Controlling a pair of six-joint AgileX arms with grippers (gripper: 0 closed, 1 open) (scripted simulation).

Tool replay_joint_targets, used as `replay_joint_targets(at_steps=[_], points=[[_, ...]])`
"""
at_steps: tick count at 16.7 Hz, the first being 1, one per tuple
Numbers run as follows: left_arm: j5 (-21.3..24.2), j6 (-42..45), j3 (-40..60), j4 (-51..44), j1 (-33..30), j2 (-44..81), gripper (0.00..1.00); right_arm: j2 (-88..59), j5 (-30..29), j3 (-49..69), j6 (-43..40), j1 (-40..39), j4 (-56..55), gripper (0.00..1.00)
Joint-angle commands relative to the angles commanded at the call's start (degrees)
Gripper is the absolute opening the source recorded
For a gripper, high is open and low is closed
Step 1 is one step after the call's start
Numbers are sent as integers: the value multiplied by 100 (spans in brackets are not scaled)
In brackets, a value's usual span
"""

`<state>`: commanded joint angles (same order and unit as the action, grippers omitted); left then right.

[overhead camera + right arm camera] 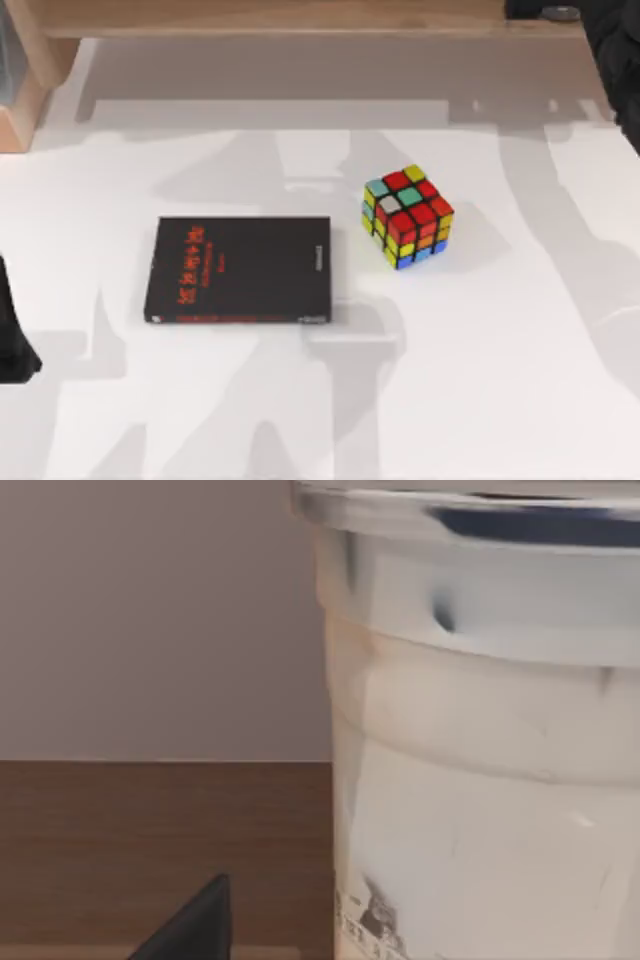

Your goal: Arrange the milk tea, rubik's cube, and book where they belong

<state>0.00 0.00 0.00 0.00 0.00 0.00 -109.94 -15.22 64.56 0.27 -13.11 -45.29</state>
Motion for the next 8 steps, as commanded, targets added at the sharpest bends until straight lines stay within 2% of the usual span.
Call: replay_joint_targets(at_steps=[8], points=[[0, 0, 0, 0, 0, 0, 100, -953, 222, 1347, -7, 238, 395, 100]])
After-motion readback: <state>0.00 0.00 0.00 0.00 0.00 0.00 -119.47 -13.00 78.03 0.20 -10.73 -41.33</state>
